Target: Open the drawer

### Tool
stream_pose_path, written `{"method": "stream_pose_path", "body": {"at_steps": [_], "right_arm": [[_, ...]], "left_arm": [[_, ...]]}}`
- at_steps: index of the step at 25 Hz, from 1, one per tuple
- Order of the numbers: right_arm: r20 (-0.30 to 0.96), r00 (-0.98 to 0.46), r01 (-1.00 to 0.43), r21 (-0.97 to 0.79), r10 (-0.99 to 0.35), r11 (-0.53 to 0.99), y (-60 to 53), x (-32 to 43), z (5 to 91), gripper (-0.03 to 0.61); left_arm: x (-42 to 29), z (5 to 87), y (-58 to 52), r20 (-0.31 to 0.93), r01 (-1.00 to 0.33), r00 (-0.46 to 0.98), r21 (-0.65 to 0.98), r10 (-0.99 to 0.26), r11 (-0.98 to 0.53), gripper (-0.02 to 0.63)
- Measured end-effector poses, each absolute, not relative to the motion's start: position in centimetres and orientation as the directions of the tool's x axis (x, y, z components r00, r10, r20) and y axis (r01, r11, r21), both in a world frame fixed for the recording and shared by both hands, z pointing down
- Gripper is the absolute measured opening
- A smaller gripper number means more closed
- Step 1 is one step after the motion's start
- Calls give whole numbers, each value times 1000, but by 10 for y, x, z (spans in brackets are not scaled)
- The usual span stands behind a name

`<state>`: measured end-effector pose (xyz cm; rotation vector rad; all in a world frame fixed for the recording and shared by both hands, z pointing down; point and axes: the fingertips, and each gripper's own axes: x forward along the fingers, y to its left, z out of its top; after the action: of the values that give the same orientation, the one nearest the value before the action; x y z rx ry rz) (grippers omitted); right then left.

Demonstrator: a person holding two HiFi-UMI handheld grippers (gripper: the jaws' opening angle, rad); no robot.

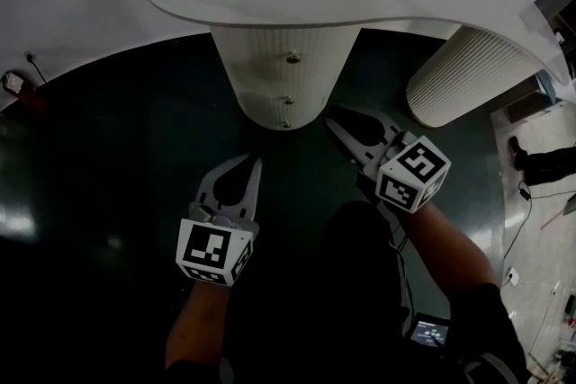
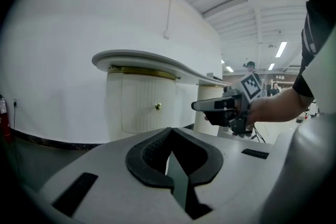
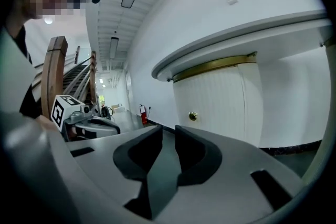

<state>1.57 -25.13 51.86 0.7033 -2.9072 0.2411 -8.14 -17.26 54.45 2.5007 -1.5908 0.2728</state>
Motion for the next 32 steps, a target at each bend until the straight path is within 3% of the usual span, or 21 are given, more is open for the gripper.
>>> {"method": "stream_pose_path", "body": {"at_steps": [4,16,32], "right_arm": [[184,-872,-481,-145,-454,865,-274,8,530,127],[213,-806,-579,-92,-552,810,-323,-38,533,197],[200,-790,-609,-142,-580,780,-355,-61,541,199]], "left_arm": [[-75,548,-165,235,-907,415,29,-879,-421,6],[-84,552,-151,207,-917,384,-26,-900,-398,6],[-89,565,-157,210,-910,402,-21,-891,-415,6]]}}
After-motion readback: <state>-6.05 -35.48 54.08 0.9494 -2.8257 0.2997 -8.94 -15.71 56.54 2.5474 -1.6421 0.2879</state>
